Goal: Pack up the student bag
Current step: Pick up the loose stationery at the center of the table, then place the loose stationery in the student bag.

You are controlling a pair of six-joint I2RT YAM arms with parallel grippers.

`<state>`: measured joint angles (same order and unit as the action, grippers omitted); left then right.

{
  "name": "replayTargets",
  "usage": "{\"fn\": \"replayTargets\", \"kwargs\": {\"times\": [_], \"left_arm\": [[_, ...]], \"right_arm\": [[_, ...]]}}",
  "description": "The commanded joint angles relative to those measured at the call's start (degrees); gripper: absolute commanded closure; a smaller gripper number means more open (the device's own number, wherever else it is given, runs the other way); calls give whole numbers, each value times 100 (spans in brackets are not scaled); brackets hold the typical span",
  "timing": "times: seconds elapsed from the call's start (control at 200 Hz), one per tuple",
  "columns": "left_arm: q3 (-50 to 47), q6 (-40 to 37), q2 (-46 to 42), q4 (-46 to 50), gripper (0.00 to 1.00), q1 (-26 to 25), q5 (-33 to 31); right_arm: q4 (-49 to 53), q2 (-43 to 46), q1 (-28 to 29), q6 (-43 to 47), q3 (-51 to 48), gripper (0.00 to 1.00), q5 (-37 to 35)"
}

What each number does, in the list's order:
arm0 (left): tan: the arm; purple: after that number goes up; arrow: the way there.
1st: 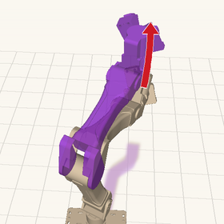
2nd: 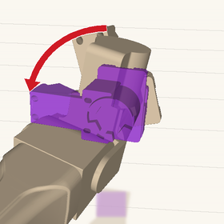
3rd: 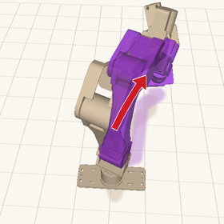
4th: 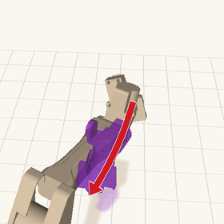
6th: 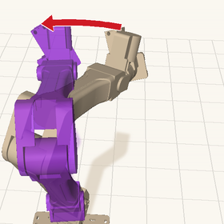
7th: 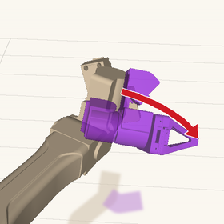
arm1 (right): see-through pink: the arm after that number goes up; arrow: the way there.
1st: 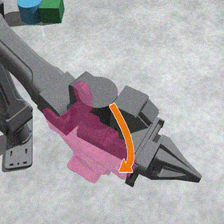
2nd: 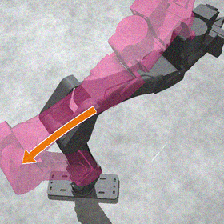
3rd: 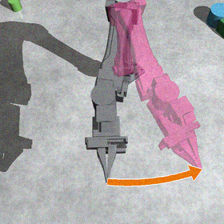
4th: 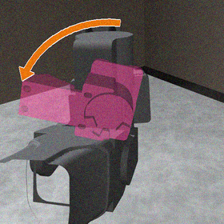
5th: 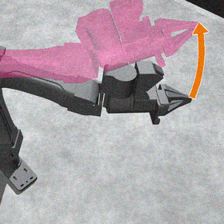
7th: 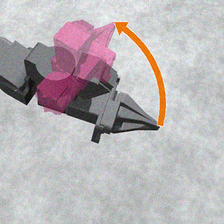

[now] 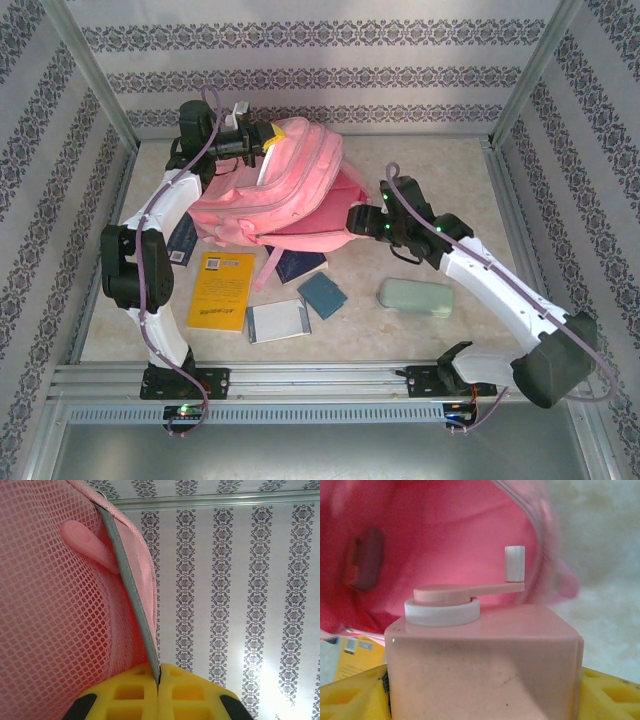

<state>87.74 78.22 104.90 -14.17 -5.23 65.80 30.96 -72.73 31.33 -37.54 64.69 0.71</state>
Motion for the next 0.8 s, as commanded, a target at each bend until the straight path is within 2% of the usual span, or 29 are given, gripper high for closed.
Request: {"fn": "replayTargets", "kwargs": {"times": [0.0, 0.255, 0.475, 0.679, 0.794], "left_arm": [[72, -149, -427, -359, 100, -38, 92], [105, 207, -392, -757, 100, -81, 109], [249, 243, -302, -775, 100, -256, 174], [322, 307, -227, -867, 100, -334, 196], [335, 324, -193, -885, 100, -358, 204]], "right_arm": [[-882, -474, -89, -37, 463, 29, 444], [-2424, -1708, -241, -825, 558, 29, 1103], [-3840, -2894, -110, -1387, 1046, 25, 1764], [-4731, -3939, 217, -2093, 1678, 19, 1792], [-5322, -4400, 343, -2676, 1809, 18, 1562]]}}
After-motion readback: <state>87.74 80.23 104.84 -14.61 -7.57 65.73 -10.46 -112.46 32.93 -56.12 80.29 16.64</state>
